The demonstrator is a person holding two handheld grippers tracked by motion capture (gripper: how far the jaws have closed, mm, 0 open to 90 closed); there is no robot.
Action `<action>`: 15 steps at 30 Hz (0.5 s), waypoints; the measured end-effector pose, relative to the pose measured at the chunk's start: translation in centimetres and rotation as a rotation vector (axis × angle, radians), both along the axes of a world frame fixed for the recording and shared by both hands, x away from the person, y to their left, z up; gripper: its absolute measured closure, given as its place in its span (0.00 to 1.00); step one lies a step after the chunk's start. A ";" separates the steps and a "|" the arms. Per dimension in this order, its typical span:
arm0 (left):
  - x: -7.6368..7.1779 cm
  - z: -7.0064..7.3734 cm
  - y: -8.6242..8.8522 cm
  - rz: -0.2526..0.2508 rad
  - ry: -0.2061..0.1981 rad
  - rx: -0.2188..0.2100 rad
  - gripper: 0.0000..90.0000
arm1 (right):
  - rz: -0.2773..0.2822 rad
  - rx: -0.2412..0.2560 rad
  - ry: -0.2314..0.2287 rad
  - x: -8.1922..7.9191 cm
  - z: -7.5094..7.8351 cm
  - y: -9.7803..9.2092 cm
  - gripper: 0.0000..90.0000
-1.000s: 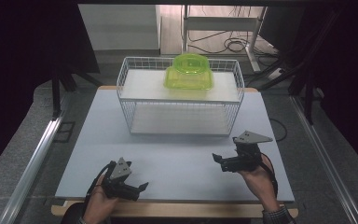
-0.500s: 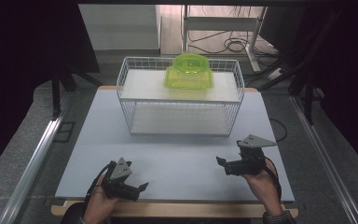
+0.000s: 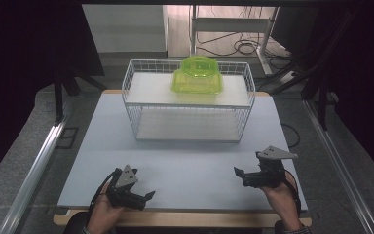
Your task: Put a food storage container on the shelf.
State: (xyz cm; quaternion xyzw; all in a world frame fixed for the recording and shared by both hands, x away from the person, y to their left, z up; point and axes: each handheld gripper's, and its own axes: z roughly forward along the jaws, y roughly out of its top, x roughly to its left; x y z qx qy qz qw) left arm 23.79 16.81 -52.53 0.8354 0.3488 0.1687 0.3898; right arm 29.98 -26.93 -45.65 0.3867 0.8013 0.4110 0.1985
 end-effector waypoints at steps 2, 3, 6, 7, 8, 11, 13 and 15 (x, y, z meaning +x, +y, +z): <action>0.0 0.0 0.0 0.000 0.000 0.000 0.03 | -0.008 0.003 0.000 -0.1 -0.1 -0.4 0.01; 0.0 0.0 0.0 0.000 0.000 0.000 0.03 | -0.013 0.004 0.000 -0.2 -0.2 -0.5 0.01; 0.0 0.0 0.0 -0.001 0.000 0.001 0.03 | -0.025 0.005 0.002 -0.3 -0.3 -1.0 0.01; 0.0 0.0 0.0 -0.001 0.001 0.001 0.03 | -0.028 0.005 0.001 -0.4 -0.4 -1.1 0.01; 0.0 0.0 0.0 -0.002 0.001 0.003 0.03 | -0.032 0.004 0.002 -0.4 -0.4 -1.2 0.01; 0.0 0.0 0.0 -0.004 0.001 0.004 0.03 | -0.039 0.002 0.005 -0.5 -0.6 -1.6 0.01; 0.0 0.0 0.0 -0.004 0.001 0.006 0.03 | -0.045 0.000 0.006 -0.5 -0.7 -1.8 0.01; 0.0 -0.1 0.0 -0.005 0.001 0.007 0.03 | -0.051 -0.004 0.008 -0.6 -0.8 -2.0 0.01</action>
